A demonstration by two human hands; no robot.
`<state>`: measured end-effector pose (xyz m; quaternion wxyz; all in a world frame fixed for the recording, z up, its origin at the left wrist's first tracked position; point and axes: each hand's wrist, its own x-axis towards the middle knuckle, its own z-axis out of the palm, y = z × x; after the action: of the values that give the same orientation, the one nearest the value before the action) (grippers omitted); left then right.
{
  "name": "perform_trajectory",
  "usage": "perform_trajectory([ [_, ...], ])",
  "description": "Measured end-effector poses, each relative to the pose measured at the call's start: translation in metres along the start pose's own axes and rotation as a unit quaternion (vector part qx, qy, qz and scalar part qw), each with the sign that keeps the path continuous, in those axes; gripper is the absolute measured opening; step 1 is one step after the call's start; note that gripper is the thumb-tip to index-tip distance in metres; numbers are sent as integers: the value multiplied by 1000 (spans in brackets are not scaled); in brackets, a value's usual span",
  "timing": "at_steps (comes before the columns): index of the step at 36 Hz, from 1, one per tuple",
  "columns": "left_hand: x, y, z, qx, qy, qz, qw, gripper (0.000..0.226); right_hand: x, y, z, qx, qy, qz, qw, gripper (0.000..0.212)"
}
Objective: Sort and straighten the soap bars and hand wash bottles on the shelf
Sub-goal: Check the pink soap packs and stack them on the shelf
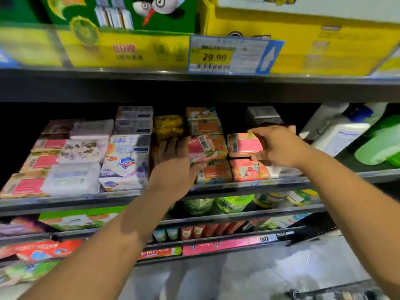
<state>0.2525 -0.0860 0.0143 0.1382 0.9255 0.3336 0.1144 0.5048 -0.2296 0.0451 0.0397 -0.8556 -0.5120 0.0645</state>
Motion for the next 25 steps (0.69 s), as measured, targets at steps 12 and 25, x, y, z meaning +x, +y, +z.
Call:
perform_trajectory([
  [12, 3, 0, 6, 25, -16, -12, 999, 79, 16, 2, 0, -19, -132, -12, 991, 63],
  [25, 49, 43, -2, 67, 24, 112, 991, 75, -24, 25, 15, -56, -97, 94, 989, 106],
])
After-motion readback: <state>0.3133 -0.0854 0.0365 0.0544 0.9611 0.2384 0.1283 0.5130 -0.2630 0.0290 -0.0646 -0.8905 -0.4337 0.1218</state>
